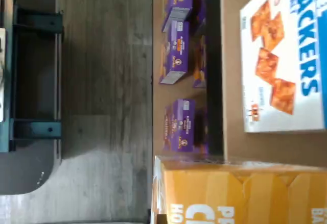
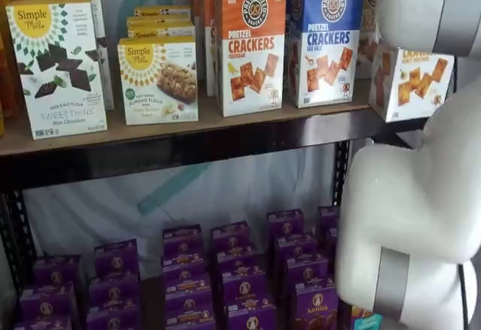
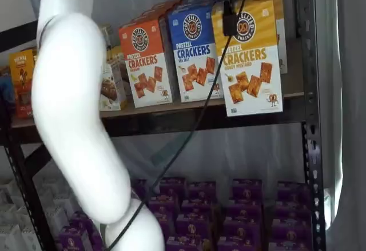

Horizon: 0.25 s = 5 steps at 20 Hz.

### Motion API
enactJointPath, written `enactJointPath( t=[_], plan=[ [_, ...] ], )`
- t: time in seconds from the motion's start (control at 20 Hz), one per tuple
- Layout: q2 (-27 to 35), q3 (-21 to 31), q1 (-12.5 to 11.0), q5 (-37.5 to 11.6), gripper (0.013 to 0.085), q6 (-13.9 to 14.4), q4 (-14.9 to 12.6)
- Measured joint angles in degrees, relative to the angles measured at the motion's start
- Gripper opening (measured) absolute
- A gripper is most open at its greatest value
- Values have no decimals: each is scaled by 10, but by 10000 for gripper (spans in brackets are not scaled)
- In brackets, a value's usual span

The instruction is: Retrieve the yellow and white box located on the top shelf, the sixth one from the left

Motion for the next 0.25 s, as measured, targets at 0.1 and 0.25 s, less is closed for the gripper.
enactJointPath(
  t=[0.1, 0.25],
  plan=[
    [-20, 24, -8, -2, 570, -9, -3],
    [-52, 64, -22, -6, 570, -27, -9]
  ],
)
